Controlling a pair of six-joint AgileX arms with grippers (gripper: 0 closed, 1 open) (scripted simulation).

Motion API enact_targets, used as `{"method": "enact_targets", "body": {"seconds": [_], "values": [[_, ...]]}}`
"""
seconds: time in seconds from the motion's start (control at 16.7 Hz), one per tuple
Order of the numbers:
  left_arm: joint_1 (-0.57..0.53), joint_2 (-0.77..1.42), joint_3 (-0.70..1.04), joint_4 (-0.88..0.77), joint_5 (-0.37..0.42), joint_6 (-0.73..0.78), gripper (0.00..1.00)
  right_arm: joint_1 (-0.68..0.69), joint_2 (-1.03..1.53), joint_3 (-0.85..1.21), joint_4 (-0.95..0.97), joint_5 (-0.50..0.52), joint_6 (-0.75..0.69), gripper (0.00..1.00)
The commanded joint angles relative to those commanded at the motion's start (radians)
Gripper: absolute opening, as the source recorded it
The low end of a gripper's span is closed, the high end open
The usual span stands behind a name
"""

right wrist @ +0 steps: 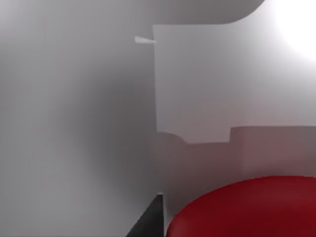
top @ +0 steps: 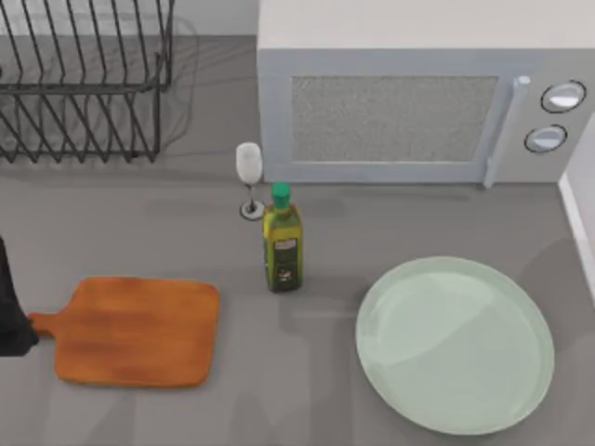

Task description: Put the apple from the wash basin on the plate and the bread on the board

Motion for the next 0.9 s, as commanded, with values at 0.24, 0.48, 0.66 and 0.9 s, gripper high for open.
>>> {"method": "enact_targets", "body": {"seconds": [0.24,0.48,0.66,0.9], "values": [[0.0,0.0,0.0,0.0,0.0,0.0,1.0,0.002,-0.072,0.02,-0.041,-0.014,0.008,0.0],[0.0,0.0,0.0,0.0,0.0,0.0,1.0,0.001,-0.141,0.067,-0.157,-0.015,0.006,0.0],[0.0,0.0,0.0,0.0,0.0,0.0,1.0,0.0,-0.221,0.117,-0.302,-0.015,0.004,0.0],[0.0,0.0,0.0,0.0,0.0,0.0,1.0,0.001,-0.274,0.143,-0.366,-0.016,0.004,0.0]]}}
